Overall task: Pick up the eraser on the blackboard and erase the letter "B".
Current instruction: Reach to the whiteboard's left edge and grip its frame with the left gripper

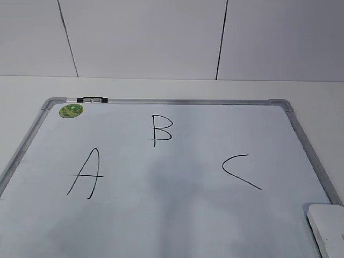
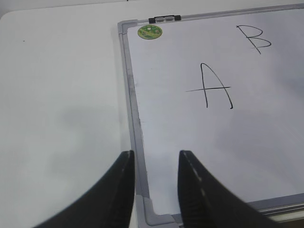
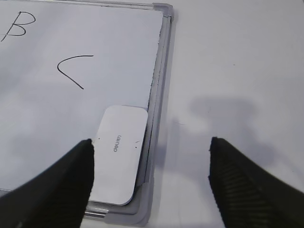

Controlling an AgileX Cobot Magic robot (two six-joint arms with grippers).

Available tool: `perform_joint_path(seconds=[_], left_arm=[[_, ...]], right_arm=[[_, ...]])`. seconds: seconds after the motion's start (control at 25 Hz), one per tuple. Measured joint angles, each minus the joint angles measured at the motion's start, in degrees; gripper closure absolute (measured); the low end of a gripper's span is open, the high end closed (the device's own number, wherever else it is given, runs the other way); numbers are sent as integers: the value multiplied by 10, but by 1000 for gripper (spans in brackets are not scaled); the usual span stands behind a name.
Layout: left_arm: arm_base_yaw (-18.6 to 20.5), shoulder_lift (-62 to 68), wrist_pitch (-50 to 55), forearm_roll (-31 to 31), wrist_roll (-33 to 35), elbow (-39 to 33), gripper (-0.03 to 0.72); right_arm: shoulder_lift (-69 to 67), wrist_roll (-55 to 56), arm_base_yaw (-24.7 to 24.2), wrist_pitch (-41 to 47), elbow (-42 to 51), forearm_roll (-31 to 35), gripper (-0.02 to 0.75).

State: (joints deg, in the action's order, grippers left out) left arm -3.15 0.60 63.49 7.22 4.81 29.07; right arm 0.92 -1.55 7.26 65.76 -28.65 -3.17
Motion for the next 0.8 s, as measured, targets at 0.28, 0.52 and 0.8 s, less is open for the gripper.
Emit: perform_joint_path(seconds=[0.28,0.52,0.8], left_arm=[[0,0,0,0,0,0,454],[0,0,0,0,0,0,454],[0,0,0,1,0,0,454]], right_arm=[[0,0,0,0,0,0,144],[0,0,0,0,0,0,145],[0,0,0,0,0,0,145]])
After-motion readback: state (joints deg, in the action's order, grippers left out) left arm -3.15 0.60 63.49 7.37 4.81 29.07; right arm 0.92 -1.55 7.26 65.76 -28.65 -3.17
